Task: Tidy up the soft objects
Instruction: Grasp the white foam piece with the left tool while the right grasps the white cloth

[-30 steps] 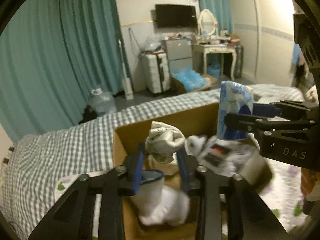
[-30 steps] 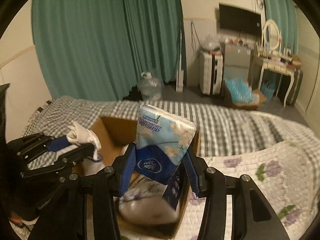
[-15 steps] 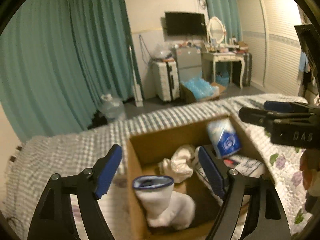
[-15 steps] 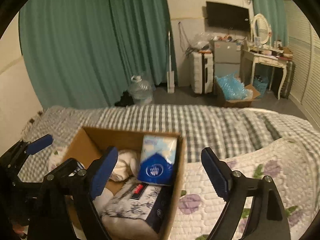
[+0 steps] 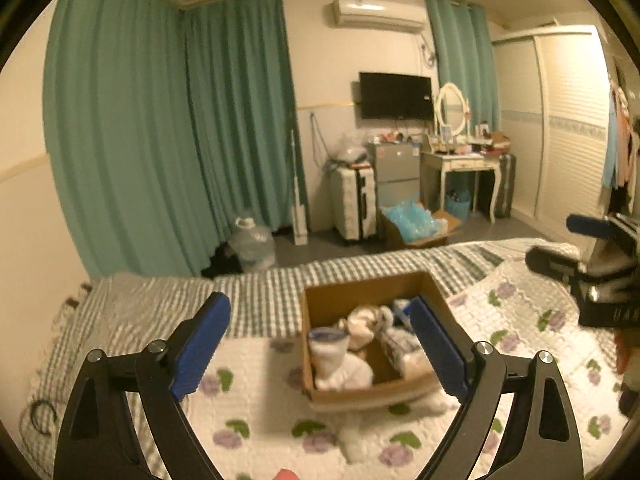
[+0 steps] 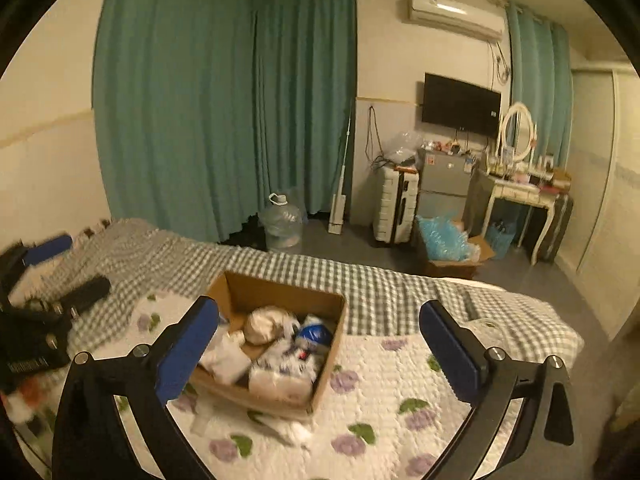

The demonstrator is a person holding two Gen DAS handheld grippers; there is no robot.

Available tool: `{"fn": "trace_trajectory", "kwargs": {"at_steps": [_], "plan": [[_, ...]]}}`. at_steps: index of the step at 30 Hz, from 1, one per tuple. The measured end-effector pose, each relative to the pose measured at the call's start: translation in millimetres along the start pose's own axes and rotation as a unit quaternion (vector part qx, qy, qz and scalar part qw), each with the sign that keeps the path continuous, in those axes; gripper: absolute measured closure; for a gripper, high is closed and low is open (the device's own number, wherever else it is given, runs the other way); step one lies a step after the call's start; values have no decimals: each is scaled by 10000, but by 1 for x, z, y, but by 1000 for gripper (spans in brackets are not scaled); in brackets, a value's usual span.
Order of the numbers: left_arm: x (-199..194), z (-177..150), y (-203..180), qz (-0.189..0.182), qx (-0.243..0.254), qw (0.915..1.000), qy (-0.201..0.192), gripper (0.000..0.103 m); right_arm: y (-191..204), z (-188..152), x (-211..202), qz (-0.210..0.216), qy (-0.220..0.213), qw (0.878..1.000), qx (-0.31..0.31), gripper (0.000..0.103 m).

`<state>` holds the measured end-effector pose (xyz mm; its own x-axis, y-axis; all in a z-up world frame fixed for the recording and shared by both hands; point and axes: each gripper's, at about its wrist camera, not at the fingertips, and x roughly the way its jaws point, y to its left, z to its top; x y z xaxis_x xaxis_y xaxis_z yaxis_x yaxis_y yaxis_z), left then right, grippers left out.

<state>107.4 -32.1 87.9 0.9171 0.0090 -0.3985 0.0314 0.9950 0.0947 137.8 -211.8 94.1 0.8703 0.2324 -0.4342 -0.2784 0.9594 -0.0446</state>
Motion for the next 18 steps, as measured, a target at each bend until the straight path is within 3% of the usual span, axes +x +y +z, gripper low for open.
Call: {"fn": "trace_trajectory", "kwargs": {"at_steps": [2,7,11,18], "plan": [[-3,-13,4,-6,-158,9998,147,10,8,-16,-6,9,92,9999,-89,2],[16,-47,8,238,-430,9972,569,10,13,-67,22,127,801,9966,119,2],[45,-82,7,-59,-621,9927,1034,10,12,-108,63,302,1231,9911,403,2],[79,-135,-10,-143,-352,9904,1329,10,10,-174,135,453,2017,9748,836,4]]}}
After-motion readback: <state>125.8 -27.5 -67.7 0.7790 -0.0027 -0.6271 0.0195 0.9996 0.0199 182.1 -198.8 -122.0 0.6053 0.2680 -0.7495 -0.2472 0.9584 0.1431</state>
